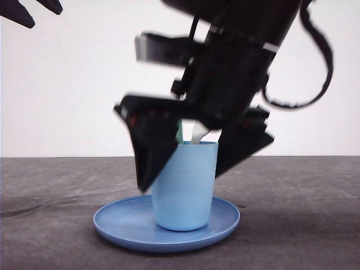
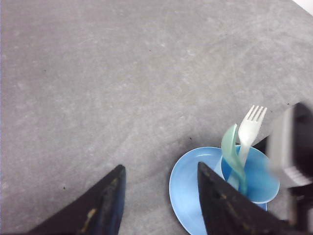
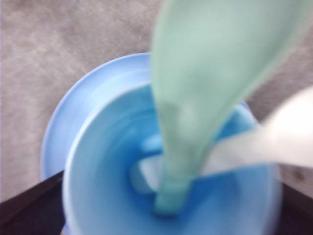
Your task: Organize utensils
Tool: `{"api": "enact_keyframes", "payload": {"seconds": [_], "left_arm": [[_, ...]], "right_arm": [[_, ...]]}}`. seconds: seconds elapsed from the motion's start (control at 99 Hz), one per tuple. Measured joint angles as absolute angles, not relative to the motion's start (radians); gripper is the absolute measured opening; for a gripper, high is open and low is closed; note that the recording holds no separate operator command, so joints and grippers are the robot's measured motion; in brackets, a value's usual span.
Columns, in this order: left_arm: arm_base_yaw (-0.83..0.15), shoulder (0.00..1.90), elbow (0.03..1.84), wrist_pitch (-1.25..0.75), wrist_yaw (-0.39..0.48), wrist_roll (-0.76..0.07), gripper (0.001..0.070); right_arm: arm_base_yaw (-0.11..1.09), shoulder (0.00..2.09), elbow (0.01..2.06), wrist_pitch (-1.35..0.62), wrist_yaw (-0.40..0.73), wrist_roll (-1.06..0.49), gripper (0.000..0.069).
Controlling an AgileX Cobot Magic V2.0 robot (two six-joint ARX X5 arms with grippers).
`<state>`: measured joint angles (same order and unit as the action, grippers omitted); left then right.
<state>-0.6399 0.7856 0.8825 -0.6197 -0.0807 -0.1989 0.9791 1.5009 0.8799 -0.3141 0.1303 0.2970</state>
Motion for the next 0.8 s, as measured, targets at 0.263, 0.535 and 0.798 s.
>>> {"api": "enact_keyframes", "payload": {"seconds": [0.263, 0.535, 0.798], "left_arm": [[-0.640, 0.781, 0.883, -0.618, -0.081, -0.199, 0.0276], [-0.640, 0.669, 0.883, -0.625, -0.081, -0.199, 0.0276], [-0.640, 0.507, 0.883, -0.734, -0.081, -0.200, 0.0276]], "right_arm": [[0.995, 1.225, 0.880, -0.419, 0.130, 0.297, 0.0648], [0.995, 0.888, 0.880, -0.431, 0.204, 0.301, 0.0648], [0.995, 0.708, 0.880, -0.489, 0.270, 0.305, 0.0648]]}}
